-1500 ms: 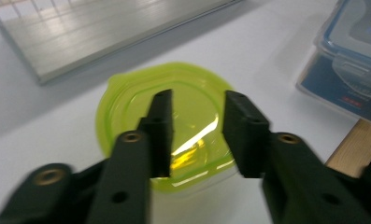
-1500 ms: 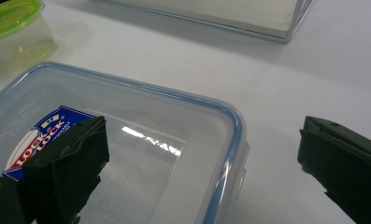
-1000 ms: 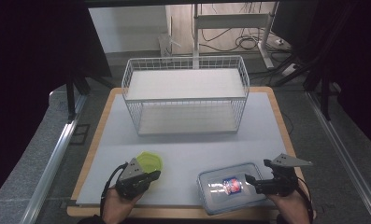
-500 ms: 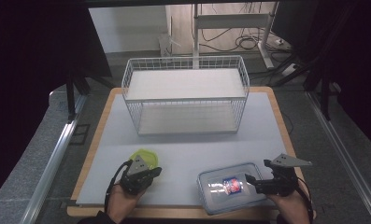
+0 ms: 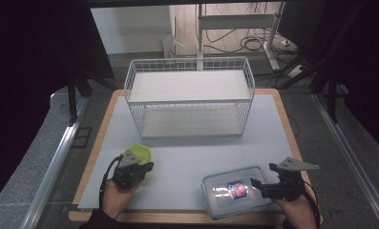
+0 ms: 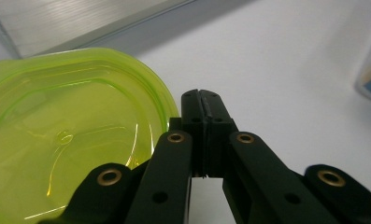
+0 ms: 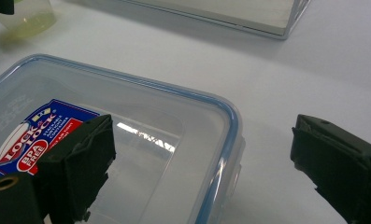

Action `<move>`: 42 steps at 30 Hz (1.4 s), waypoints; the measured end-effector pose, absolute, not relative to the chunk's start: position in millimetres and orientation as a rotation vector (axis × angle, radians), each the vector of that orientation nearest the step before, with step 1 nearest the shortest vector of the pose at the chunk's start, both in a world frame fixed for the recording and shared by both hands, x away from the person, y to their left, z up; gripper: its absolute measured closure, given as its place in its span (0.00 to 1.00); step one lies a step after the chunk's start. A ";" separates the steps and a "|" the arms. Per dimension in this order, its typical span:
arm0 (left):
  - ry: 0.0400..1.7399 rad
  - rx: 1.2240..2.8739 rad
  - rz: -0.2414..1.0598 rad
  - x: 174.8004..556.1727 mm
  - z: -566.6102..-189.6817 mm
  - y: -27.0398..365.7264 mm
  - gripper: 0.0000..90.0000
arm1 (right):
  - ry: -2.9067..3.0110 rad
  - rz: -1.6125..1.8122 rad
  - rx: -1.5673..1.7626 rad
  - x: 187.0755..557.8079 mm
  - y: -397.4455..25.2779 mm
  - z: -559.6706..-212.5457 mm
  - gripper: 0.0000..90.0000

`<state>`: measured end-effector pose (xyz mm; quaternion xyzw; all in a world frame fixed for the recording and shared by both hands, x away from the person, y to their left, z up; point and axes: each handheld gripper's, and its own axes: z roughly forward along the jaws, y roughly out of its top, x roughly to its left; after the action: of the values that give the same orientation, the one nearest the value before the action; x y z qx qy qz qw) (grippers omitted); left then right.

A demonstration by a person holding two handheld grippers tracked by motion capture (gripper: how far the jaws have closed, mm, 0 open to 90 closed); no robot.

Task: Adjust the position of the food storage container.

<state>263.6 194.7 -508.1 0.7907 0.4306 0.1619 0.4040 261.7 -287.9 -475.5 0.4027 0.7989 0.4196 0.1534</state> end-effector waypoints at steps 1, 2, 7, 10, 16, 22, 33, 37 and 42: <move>1.087 1.996 0.409 263.6 -508.1 194.7 1.00 | 2.291 1.204 1.155 261.7 -288.0 -475.5 0.07; 1.099 1.988 0.408 265.7 -508.3 198.8 1.00 | 2.292 1.204 1.154 261.7 -288.1 -475.4 0.07; 1.121 1.979 0.422 269.6 -508.7 206.1 1.00 | 2.294 1.206 1.154 261.7 -288.3 -475.4 0.07; 1.144 1.963 0.429 272.0 -509.4 211.8 1.00 | 2.296 1.206 1.153 261.6 -288.4 -475.5 0.08; 1.115 1.956 0.442 264.2 -505.2 206.0 1.00 | 2.303 1.215 1.156 261.8 -289.1 -475.6 0.09; 0.971 1.991 0.405 247.7 -502.4 170.6 0.99 | 2.353 1.271 1.169 259.5 -287.1 -473.8 0.25; 0.772 2.036 0.270 224.2 -506.7 116.2 0.98 | 2.395 1.203 1.198 246.9 -304.5 -466.0 0.52; 0.691 2.066 0.214 212.0 -511.8 87.3 0.98 | 2.417 1.171 1.161 237.4 -310.1 -462.8 0.60; 0.652 2.092 0.180 204.2 -516.8 68.6 0.97 | 2.438 1.169 1.160 228.3 -319.7 -463.0 0.69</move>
<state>204.2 68.6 -516.8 0.8476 0.2643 0.0731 0.4542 228.3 -319.7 -463.0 0.3923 0.8245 0.3954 0.0998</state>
